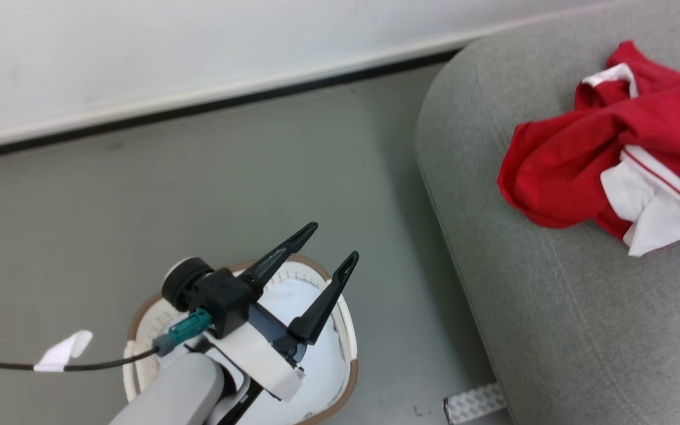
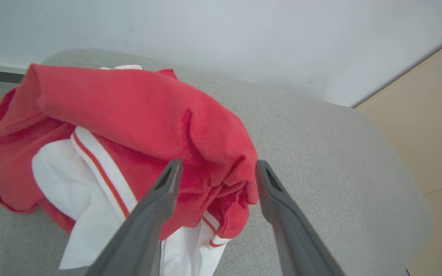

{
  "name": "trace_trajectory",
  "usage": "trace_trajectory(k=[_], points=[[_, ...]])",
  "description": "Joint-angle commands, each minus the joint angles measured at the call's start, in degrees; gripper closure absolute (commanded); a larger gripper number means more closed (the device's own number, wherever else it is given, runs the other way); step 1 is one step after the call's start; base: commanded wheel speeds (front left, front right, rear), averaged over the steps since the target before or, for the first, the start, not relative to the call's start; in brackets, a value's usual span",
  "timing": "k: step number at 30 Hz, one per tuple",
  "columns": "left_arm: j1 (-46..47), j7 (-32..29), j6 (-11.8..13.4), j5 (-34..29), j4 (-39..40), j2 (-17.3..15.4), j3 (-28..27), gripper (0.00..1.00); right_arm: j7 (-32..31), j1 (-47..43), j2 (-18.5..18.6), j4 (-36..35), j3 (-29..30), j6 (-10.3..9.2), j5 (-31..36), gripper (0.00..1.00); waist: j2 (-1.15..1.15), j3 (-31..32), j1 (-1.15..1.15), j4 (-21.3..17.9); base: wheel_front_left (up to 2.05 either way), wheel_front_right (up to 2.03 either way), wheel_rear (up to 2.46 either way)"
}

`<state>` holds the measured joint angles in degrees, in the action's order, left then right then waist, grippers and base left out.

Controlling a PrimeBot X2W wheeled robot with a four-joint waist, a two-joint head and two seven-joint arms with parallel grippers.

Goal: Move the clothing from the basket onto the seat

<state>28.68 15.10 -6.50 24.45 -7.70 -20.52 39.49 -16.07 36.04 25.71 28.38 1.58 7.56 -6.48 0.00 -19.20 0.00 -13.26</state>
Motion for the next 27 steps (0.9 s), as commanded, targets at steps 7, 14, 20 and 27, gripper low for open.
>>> trace_trajectory(k=[7,14,20,27], points=[[-4.4,0.0,0.6,0.5,-2.3,3.1,-5.0,0.00,0.3,-4.4,3.6,-9.5,-3.2,-0.15,-5.6,0.00,0.00,10.5,0.00,3.6,0.00,0.00,0.00],[-8.4,0.0,1.5,0.1,-4.3,4.3,-10.9,0.00,6.2,-7.3,1.5,-16.1,-5.0,-0.15,-10.0,0.00,0.00,15.4,0.00,6.8,0.00,0.00,0.00],[-12.1,0.0,2.4,-0.5,-5.6,5.2,-16.6,0.00,14.4,-12.3,-2.1,-17.2,-5.3,-0.15,-11.5,0.00,0.00,18.6,0.00,9.7,0.00,0.00,0.00],[-15.8,0.1,2.9,-1.8,-6.4,6.3,-22.4,0.00,24.2,-22.0,-9.0,-20.0,-3.5,-0.14,-9.7,0.00,0.00,20.2,0.00,12.2,0.00,0.00,0.00]])
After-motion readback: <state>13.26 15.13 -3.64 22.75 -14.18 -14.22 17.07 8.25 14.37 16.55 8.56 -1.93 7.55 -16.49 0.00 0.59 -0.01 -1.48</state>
